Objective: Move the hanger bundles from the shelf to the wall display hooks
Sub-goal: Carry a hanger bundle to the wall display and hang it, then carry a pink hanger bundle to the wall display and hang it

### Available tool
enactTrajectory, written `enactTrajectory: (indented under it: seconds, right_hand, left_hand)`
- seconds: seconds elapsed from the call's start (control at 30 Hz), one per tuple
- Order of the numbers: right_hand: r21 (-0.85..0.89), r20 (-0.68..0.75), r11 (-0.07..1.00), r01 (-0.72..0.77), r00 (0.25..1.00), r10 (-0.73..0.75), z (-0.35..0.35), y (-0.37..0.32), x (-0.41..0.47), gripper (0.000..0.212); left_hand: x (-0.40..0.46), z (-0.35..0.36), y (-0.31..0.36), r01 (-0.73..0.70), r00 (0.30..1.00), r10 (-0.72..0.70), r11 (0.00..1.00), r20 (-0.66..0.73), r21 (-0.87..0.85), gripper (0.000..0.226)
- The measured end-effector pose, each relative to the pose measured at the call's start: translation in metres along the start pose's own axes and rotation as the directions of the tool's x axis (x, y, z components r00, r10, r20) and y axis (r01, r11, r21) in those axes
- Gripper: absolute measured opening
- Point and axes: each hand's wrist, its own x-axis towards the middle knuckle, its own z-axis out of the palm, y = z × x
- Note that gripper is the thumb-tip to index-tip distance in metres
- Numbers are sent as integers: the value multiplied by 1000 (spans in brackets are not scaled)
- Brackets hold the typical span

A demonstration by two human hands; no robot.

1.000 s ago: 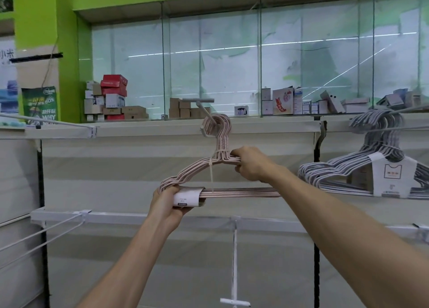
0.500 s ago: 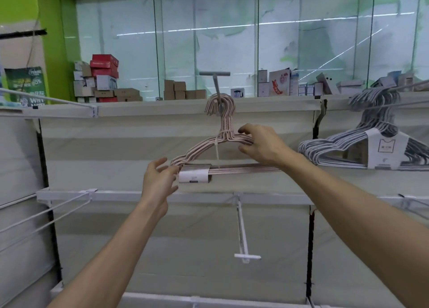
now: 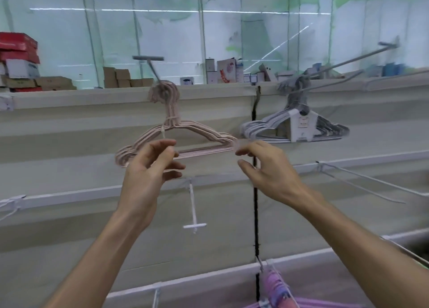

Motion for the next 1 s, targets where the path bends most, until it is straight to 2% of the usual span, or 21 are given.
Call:
enactTrajectory:
  seconds: [0.13, 0.3, 0.6, 0.7, 0.83, 1.0]
  right_hand:
    - [-51, -25, 999, -18, 1000, 16, -55, 15, -40, 17]
    - [-112, -30, 989, -101, 995, 98, -136, 44, -106, 13]
    - [-281, -62, 909, -307, 951, 302, -311, 118, -238, 17]
    - [-350, -91, 866, -356, 933, 347, -372, 139, -283, 12]
    - [-413, -108, 802, -432, 898, 427, -445, 157, -338, 12]
    - [-477, -150, 695, -539, 829, 539, -517, 178, -399, 12]
  left_hand:
    - [-21, 48, 22, -66, 978, 76, 996, 192, -55, 14]
    - [-57, 128, 35, -32, 926, 97, 983, 365, -182, 25]
    - [-142, 315, 22, 104, 825, 77, 953, 560, -285, 31]
    - [-176, 381, 22, 152, 788, 85, 933, 610, -327, 34]
    - [-219, 468, 19, 230, 737, 87, 901, 670, -369, 13]
    - [-269, 558, 19, 317, 671, 96, 859, 735, -402, 11]
